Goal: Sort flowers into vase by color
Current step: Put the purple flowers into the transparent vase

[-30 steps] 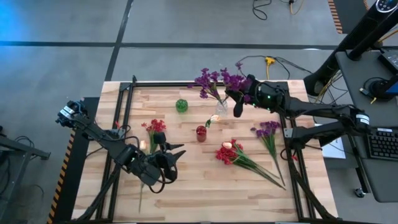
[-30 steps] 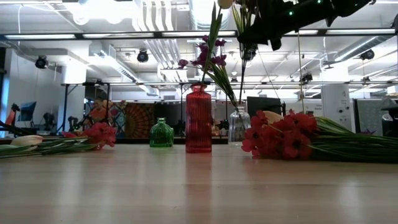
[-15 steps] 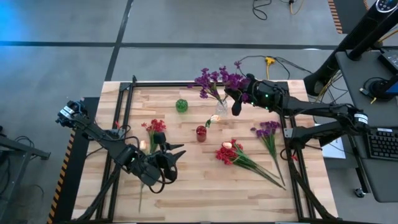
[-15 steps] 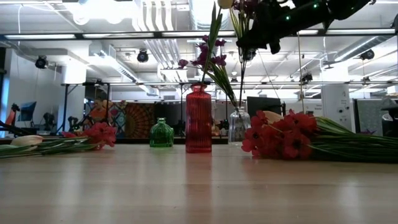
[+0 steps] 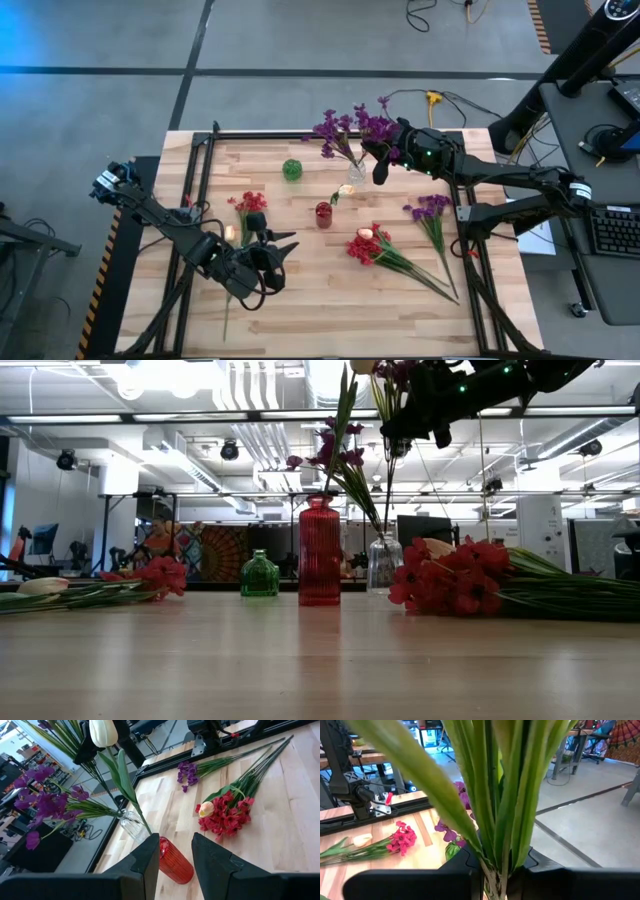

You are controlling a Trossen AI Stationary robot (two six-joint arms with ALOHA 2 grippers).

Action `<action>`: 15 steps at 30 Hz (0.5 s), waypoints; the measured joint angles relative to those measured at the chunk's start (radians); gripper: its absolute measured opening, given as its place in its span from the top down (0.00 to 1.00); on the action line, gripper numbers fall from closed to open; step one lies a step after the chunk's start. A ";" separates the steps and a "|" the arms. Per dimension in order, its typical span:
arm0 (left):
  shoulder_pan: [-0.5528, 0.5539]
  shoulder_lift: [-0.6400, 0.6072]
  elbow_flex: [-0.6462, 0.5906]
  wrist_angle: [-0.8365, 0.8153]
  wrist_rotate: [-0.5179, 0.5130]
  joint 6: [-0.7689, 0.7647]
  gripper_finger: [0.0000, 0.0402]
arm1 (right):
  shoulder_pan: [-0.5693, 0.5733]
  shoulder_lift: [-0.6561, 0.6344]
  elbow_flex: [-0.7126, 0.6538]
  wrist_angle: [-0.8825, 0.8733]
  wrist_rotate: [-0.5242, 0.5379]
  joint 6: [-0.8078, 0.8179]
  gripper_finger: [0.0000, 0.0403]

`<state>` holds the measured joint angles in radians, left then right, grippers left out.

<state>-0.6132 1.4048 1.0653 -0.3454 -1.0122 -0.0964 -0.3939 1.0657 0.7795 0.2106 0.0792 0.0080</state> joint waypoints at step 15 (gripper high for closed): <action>-0.001 0.000 0.000 -0.002 0.001 -0.097 0.76 | 0.000 0.000 0.000 -0.033 0.000 0.010 0.92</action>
<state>-0.6144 1.4048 1.0649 -0.3473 -1.0115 -0.1937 -0.3939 1.0657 0.7795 0.1780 0.0788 0.0181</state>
